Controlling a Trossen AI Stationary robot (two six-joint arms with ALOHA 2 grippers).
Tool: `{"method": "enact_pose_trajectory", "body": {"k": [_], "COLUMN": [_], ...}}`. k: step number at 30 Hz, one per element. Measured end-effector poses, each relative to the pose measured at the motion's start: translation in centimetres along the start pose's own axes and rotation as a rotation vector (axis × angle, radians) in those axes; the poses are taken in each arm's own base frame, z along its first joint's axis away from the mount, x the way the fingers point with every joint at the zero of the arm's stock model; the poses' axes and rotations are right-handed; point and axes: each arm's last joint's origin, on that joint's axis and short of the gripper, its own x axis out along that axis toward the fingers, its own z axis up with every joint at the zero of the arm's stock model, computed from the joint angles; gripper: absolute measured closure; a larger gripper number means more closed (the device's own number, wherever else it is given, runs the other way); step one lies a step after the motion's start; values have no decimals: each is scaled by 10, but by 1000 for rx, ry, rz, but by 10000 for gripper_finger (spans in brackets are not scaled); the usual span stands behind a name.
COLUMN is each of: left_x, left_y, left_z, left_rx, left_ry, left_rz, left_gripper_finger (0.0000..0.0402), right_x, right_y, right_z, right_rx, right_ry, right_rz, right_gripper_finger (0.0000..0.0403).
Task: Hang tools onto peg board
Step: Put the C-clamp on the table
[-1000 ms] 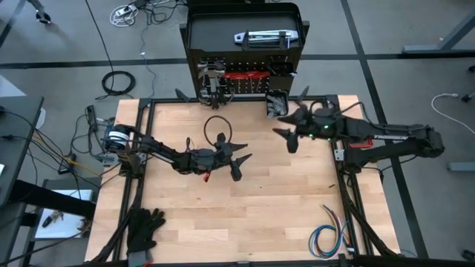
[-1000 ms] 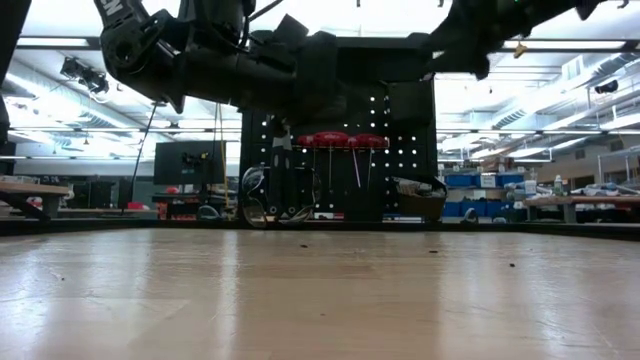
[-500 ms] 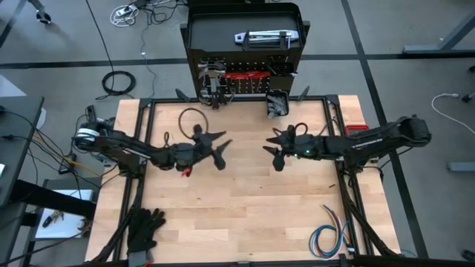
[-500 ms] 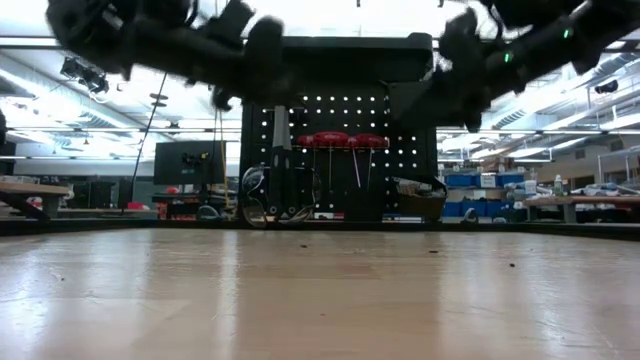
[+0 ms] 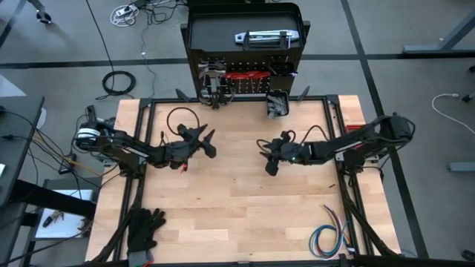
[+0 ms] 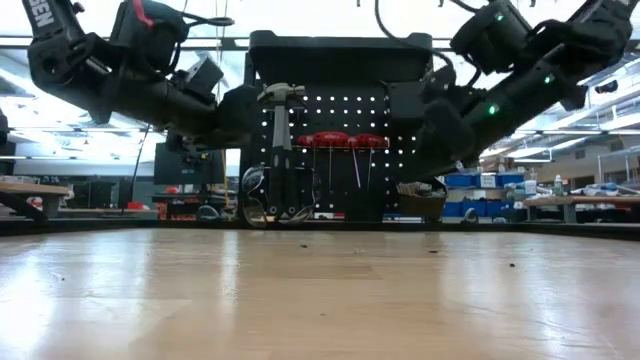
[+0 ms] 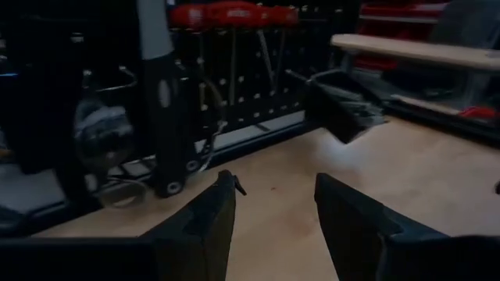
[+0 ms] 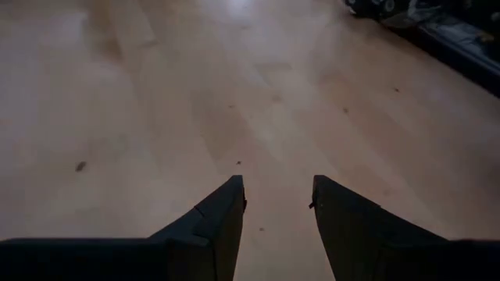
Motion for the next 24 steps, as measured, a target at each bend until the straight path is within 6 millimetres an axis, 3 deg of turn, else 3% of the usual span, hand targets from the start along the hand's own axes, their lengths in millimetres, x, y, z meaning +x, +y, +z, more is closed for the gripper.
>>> {"method": "enact_pose_trajectory", "body": {"k": [5,11,19,24], "left_x": [-4,-6,17,30], "left_y": [1,3,23,38], "left_z": [1,22,28,30], "left_rx": [99,194,215,166], "left_ry": [-26,-136,-162,-171], "left_rz": [119,285,269,232], "left_gripper_finger": [228,228,228,228], "right_x": [9,15,19,22], "right_y": [3,4,1,-4], "right_z": [-4,-11,-7,-5], "right_rx": [-53,-129,-203,-197], "right_ry": [-23,6,-34,-19], "right_rz": [-14,-11,-14,105], "right_gripper_finger": [240,241,241,241]}}
